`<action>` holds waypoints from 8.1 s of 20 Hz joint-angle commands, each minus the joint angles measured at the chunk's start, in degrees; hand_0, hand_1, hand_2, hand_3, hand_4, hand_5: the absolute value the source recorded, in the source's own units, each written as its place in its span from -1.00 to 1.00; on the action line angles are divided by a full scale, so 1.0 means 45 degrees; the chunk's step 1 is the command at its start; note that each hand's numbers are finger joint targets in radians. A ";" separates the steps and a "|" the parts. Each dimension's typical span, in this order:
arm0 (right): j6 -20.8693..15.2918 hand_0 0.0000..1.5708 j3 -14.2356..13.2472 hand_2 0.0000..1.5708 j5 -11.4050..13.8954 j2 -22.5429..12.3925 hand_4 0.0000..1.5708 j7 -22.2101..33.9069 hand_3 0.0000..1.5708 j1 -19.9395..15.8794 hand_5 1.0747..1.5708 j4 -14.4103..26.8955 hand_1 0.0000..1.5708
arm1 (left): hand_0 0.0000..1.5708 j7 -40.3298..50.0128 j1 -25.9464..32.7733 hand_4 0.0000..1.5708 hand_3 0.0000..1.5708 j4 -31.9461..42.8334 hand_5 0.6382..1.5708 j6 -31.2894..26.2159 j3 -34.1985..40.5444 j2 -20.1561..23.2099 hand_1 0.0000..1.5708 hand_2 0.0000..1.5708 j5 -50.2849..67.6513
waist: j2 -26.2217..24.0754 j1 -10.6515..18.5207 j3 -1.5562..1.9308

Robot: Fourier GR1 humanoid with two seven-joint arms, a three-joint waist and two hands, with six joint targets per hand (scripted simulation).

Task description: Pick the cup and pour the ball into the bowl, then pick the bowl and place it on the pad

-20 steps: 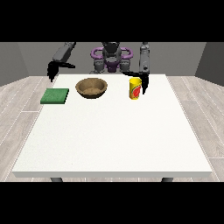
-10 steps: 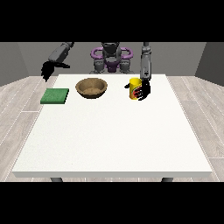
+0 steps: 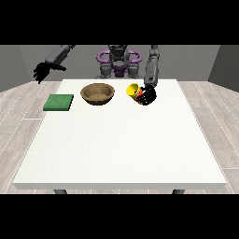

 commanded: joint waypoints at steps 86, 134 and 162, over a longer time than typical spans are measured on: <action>-0.0878 -1.00 -0.0209 -1.00 0.0014 0.0676 -0.51 0.0077 -1.00 -0.1720 0.99 0.5187 -1.00 | 0.00 0.7917 -0.1242 0.10 -0.88 -0.5791 0.91 -0.2704 -0.1850 -0.1361 0.00 -0.10 -0.4243 | -0.0472 0.3103 -0.0096; -0.5142 1.00 0.1568 1.00 0.1493 0.3570 0.33 0.1770 1.00 -0.0987 0.93 0.6768 1.00 | -1.00 0.6240 -0.0415 -1.00 -1.00 -0.5246 0.99 -0.5534 -0.0699 -0.0492 -1.00 -1.00 -0.0069 | -0.1308 0.3761 -0.0049; -0.2966 1.00 0.0183 1.00 -0.0027 -0.0380 0.36 0.6094 1.00 -0.2824 0.95 0.5182 1.00 | -1.00 0.4897 0.0255 -1.00 -1.00 -0.4199 0.99 -0.4478 0.0067 0.0087 -1.00 -1.00 0.0149 | -0.1393 0.2105 -0.0032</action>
